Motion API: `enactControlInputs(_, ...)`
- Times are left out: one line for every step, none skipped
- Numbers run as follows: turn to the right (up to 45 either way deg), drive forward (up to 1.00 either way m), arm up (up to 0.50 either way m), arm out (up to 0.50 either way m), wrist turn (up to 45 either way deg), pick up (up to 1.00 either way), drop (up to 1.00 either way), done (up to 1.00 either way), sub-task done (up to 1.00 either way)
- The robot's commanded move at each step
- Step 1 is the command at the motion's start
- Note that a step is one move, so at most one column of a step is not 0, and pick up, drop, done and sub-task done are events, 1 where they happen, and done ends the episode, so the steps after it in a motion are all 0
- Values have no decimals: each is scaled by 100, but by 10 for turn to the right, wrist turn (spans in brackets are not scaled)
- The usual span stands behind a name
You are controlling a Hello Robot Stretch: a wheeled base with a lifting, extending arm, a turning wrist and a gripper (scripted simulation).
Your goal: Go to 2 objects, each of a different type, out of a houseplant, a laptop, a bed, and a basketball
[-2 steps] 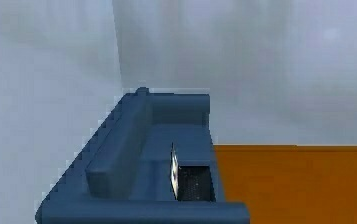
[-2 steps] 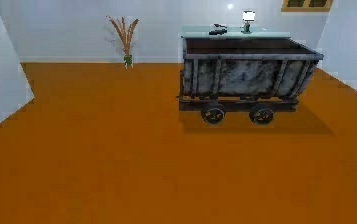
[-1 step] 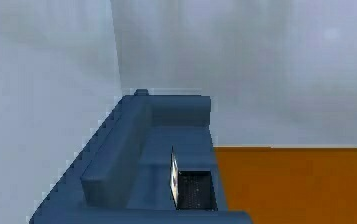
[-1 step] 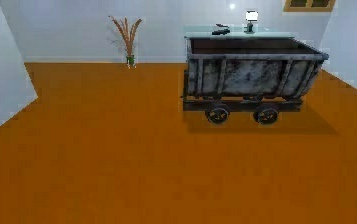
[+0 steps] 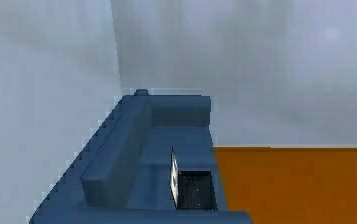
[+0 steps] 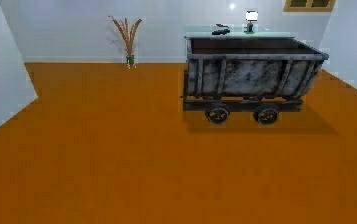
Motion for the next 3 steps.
enactControlInputs(450,0,0,0,0,0,0,0,0)
enactControlInputs(390,0,0,0,0,0,0,0,0)
enactControlInputs(0,45,0,0,0,0,0,0,0)
